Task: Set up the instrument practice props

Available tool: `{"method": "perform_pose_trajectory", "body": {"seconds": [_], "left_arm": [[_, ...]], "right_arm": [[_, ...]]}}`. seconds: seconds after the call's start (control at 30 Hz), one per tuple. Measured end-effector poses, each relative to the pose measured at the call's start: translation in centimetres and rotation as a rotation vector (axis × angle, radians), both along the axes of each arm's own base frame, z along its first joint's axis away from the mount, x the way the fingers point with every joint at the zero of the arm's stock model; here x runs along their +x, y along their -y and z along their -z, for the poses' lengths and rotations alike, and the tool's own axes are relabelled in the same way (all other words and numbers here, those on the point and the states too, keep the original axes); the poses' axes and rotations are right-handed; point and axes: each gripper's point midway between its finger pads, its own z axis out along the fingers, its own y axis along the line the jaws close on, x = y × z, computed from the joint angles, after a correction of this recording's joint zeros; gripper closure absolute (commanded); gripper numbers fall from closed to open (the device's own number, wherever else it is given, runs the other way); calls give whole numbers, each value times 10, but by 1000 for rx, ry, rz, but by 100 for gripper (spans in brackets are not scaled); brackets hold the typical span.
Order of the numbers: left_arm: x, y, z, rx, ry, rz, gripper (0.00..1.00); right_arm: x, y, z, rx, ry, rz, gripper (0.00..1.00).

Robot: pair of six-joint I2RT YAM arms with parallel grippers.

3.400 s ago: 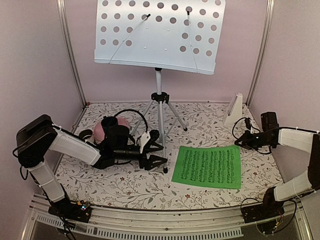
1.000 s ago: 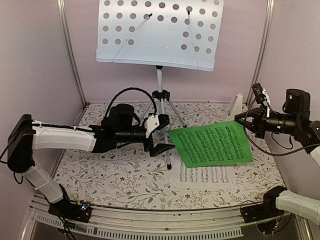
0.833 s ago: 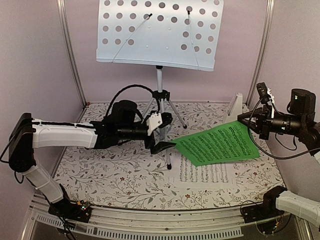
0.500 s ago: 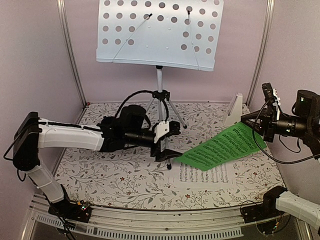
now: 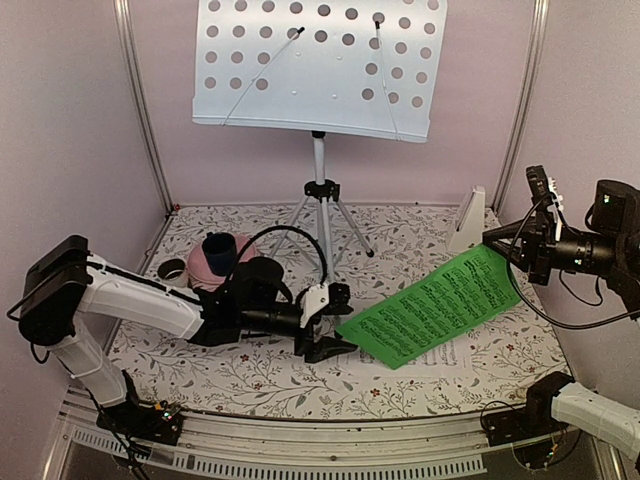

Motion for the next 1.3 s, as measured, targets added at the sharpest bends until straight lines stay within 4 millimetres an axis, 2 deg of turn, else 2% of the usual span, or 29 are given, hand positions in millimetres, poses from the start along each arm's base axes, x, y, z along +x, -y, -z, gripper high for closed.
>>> {"method": "perform_pose_trajectory", "body": {"seconds": [0.2, 0.23, 0.27, 0.37, 0.43, 0.47, 0.53, 0.67, 0.77, 0.87, 0.97, 1.03, 1.13, 1.3], "left_arm": [[7, 6, -29, -153, -4, -54, 90], [8, 6, -36, -186, -1, -59, 98], [8, 6, -41, -216, -2, -64, 100], [9, 6, -50, -261, -13, -77, 100], [10, 5, -50, -257, -16, -85, 100], [11, 5, -48, -240, -15, -91, 100], [14, 5, -43, -188, -10, -106, 100], [24, 6, -55, -73, 27, -134, 100], [30, 7, -81, -21, 65, -146, 100], [34, 6, -102, 27, 94, -148, 100], [36, 5, -112, 81, 106, -150, 100], [40, 4, -115, 120, 112, -162, 100], [48, 3, -113, 193, 104, -195, 100], [61, 11, -102, 326, 60, -227, 100]], "right_arm": [[-2, 0, -5, 16, 14, -6, 100], [-2, 0, -6, 17, 15, -6, 100], [-2, 0, -6, 18, 17, -5, 100], [-2, -1, -7, 21, 21, -5, 100], [-1, 0, -7, 19, 21, -1, 43], [1, 0, -6, 17, 18, 4, 30], [7, 1, -2, -1, 2, 28, 22], [27, 0, 0, -39, -41, 65, 19], [40, -6, -10, -60, -43, 68, 22], [43, -17, -24, -71, -32, 36, 25], [38, -39, -37, -87, -20, -32, 25], [32, -59, -37, -111, -27, -83, 23], [22, -83, -23, -163, -69, -135, 21], [12, -102, -5, -243, -133, -107, 23]]}}
